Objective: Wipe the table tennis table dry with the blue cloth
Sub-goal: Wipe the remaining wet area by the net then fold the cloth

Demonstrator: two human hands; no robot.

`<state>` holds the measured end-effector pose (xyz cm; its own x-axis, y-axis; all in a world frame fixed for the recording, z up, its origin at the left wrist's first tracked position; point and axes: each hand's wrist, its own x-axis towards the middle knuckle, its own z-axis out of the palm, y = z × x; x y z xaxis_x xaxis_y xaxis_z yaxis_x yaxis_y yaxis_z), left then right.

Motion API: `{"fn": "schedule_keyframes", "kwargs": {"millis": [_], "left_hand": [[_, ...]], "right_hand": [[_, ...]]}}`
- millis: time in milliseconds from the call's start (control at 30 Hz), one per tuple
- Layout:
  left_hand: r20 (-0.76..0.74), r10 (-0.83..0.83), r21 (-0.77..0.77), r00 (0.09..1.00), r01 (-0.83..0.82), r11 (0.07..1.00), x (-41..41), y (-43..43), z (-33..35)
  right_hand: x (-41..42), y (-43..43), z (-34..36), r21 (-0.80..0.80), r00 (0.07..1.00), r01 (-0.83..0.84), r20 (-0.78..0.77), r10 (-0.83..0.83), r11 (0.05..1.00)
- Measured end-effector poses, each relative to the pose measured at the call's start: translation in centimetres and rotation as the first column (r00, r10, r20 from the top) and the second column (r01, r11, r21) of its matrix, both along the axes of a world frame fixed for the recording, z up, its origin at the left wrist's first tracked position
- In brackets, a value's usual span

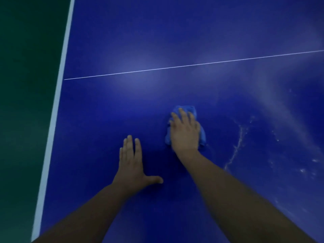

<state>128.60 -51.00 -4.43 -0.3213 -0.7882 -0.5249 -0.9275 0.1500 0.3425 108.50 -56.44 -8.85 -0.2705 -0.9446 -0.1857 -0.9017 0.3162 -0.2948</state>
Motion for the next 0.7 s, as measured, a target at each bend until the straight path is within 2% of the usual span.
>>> {"fn": "schedule_keyframes", "kwargs": {"millis": [100,233,267,300,367,433,533,600,633,700], "left_hand": [[0.047,-0.059,0.022,0.997,0.058,0.998,-4.4,-2.2,0.0],[0.212,-0.162,0.048,0.964,0.155,0.987,-7.4,-5.4,0.3],[0.235,-0.200,0.058,0.951,0.191,0.980,-7.9,-6.3,0.3],[0.249,-0.239,0.073,0.938,0.228,0.971,-8.2,-6.8,0.2],[0.254,-0.284,0.113,0.925,0.264,0.958,-8.8,-7.8,-0.2],[0.257,-0.289,0.138,0.922,0.261,0.956,-9.0,-8.3,-0.6],[0.284,-0.295,0.171,0.912,0.255,0.952,-9.1,-8.4,-0.7],[0.298,-0.297,0.175,0.907,0.254,0.951,-9.3,-8.5,-0.7],[0.302,-0.299,0.183,0.905,0.253,0.950,-9.3,-8.5,-0.6],[0.302,-0.304,0.205,0.903,0.250,0.946,-9.4,-8.6,-0.4]], "right_hand": [[-6.5,5.0,0.2,-0.032,0.975,0.218,-0.043,-0.220,0.975],[-8.1,7.0,-0.4,-0.106,0.905,0.415,-0.053,-0.422,0.904],[-7.5,5.9,-0.5,-0.109,0.910,0.403,-0.056,-0.411,0.909],[-6.4,4.7,-0.4,-0.117,0.941,0.323,-0.065,-0.332,0.939],[-3.5,2.1,-0.7,-0.127,0.994,0.001,-0.107,-0.015,0.992],[-2.1,-0.8,-1.1,-0.189,0.978,-0.200,-0.103,0.183,0.961],[-3.7,-5.6,-1.3,-0.206,0.942,-0.334,-0.118,0.315,0.920],[-7.9,-9.5,-1.1,-0.212,0.932,-0.343,-0.199,0.303,0.915],[-10.9,-10.9,-1.2,-0.205,0.955,-0.257,-0.201,0.216,0.944],[-17.4,-11.5,-1.2,-0.226,0.986,0.019,-0.154,-0.055,0.974]]}}
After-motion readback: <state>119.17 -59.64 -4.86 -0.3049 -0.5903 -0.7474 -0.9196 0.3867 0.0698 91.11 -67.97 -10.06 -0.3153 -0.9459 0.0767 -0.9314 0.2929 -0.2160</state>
